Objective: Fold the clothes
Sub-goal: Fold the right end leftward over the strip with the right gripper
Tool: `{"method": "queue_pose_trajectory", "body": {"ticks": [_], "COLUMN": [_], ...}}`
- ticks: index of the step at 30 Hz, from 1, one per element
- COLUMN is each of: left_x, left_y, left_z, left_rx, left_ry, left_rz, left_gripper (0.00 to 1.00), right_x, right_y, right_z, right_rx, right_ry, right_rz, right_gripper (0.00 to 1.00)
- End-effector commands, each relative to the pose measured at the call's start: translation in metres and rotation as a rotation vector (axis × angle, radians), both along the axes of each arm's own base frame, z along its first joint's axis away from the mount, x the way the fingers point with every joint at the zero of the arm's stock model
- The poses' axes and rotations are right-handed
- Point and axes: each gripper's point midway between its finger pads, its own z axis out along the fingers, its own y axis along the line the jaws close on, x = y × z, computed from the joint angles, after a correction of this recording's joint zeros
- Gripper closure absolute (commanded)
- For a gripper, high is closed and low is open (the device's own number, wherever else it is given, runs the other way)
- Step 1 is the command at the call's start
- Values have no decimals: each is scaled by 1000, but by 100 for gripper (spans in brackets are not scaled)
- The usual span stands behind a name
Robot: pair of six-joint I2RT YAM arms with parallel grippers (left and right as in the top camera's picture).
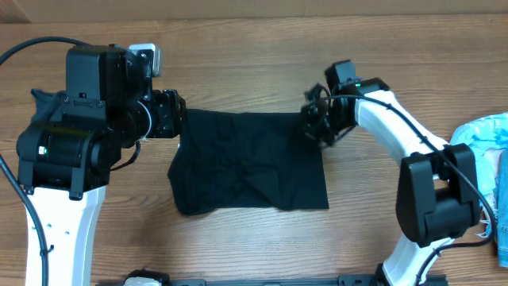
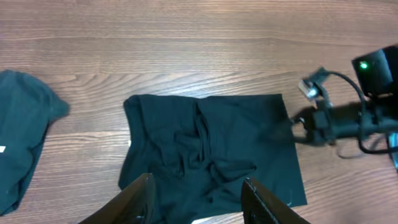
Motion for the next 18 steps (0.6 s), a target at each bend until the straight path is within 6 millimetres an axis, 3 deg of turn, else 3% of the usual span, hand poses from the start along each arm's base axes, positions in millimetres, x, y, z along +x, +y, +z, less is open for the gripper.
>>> {"method": "queue_pose_trajectory", "body": {"ticks": [1, 7, 9, 11, 14, 16, 18], "left_x": [2, 0, -1, -3, -3, -4, -5], "left_y": [4, 4, 4, 5, 10, 12, 12], "left_z": [17, 15, 14, 13, 11, 9, 8], "left_rx": [15, 16, 17, 19, 42, 52, 52], "left_ry": [-65, -56, -48, -42, -36, -29, -20], "left_rz": [0, -1, -1, 0, 19, 27, 28], "left_gripper": [48, 38, 38, 36, 31, 29, 29], "right_x": [-30, -84, -115, -139, -165, -151, -106], "right_y": [1, 58, 93, 114, 134, 124, 83], "right_z": [-16, -50, -37, -17, 24, 33, 35], "right_rx": [-121, -109, 10, 120, 206, 101, -142], "right_ry": [-6, -25, -16, -12, -177, -280, -368], "right_rz": [116, 281, 401, 490, 649, 610, 409], "right_gripper": [96, 96, 96, 96, 96, 96, 96]}}
